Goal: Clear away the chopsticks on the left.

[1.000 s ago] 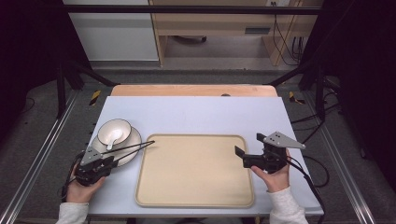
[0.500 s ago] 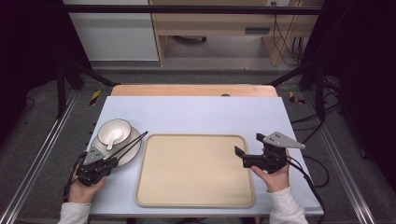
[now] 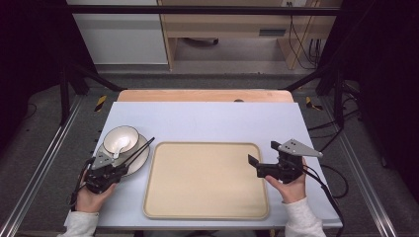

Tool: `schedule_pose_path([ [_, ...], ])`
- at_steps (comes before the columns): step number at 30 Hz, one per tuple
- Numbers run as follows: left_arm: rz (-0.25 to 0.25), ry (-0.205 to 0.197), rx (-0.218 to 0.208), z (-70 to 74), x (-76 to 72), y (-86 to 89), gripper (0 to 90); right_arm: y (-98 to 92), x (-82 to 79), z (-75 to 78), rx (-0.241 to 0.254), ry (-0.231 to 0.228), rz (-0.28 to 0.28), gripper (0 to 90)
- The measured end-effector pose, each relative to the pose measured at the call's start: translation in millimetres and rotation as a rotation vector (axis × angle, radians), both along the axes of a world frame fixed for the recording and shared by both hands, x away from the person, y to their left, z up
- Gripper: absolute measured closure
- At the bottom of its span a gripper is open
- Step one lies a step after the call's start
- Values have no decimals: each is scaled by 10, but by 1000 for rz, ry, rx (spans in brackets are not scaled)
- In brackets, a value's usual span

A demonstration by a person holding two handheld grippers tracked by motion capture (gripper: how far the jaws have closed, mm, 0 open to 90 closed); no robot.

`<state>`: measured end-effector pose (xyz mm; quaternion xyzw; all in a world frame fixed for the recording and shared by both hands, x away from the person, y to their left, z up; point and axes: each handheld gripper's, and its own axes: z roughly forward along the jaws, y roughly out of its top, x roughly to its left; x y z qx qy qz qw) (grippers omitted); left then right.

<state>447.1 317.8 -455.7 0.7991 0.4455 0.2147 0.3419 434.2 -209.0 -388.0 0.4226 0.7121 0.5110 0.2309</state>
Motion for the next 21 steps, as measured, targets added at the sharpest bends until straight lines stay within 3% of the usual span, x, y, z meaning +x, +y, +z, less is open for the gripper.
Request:
schedule_pose_path([
  [11, -3, 25, 3, -13, 13, -44, 852, -3, 0, 3, -3, 2, 0, 50],
  [21, 13, -35, -22, 124, -109, -105, 852, -21, -8, 16, -8, -5, -5, 42],
])
